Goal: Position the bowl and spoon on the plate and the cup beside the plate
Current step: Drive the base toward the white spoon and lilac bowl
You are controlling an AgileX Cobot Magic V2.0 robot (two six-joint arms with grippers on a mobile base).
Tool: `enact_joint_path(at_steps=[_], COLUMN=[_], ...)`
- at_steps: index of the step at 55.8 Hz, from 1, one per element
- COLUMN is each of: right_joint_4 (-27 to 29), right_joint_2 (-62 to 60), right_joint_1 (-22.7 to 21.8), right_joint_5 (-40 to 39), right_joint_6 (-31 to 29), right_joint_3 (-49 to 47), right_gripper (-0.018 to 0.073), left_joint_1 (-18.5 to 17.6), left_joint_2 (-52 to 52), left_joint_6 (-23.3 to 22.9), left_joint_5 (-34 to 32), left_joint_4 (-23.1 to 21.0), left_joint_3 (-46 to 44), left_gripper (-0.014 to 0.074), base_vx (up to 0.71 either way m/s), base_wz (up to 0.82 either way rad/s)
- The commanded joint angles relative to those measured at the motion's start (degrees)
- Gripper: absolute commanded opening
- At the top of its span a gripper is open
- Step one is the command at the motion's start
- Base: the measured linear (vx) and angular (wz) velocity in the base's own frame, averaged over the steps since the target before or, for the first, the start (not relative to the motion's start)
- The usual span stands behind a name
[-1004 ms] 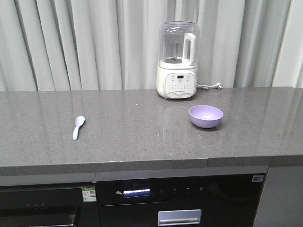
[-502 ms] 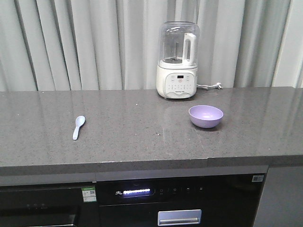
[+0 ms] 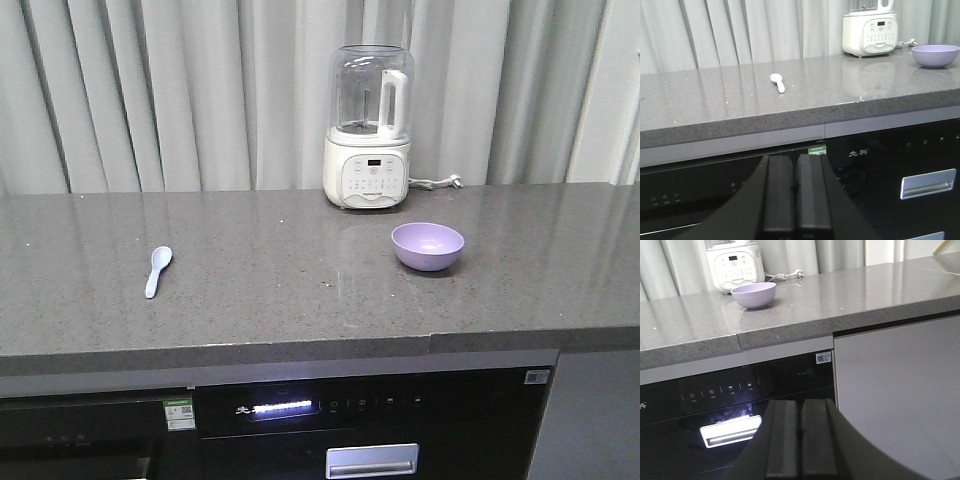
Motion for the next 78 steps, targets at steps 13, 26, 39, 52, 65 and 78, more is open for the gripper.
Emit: enact_joint_path(at_steps=[13,26,39,52,65,78], right_joint_4=[-0.9,-0.9,-0.9,-0.9,-0.9,-0.9], right_joint_2=[-0.2,-0.2,-0.2,-0.2,-0.2,-0.2], right_joint_1=[-0.3,-0.3,-0.3,-0.3,-0.3,-0.3], right_joint_5=[-4.7,-4.7,-4.7,-4.7,-4.7,-4.7], right_joint_6=[0.0,0.0,0.0,0.0,0.0,0.0], right_joint_3=[0.2,0.2,0.2,0.2,0.2,0.2], right_gripper=[-0.0008,-0.0008,-0.0008,-0.0008,-0.0008,-0.0008], left_joint_1=[0.1,0.1,0.1,0.1,0.1,0.1], left_joint_2=[-0.9,-0.9,-0.9,-0.9,-0.9,-0.9], left_joint_6=[-0.3,-0.3,-0.3,-0.3,-0.3,-0.3], left_joint_5=[-4.7,-4.7,-4.7,-4.7,-4.7,-4.7], left_joint_4=[-0.1,-0.1,-0.1,-0.1,-0.1,-0.1], left_joint_3=[-1.5,-1.5,-1.5,-1.5,-1.5,-1.5], left_gripper=[0.0003,0.0003,0.0003,0.0003,0.0003,0.0003], base_vx=[0.04,0.09,0.15,0.21,0.28,0.34], base_wz=[-0.14,-0.2,-0.27,-0.28,0.05,0.43])
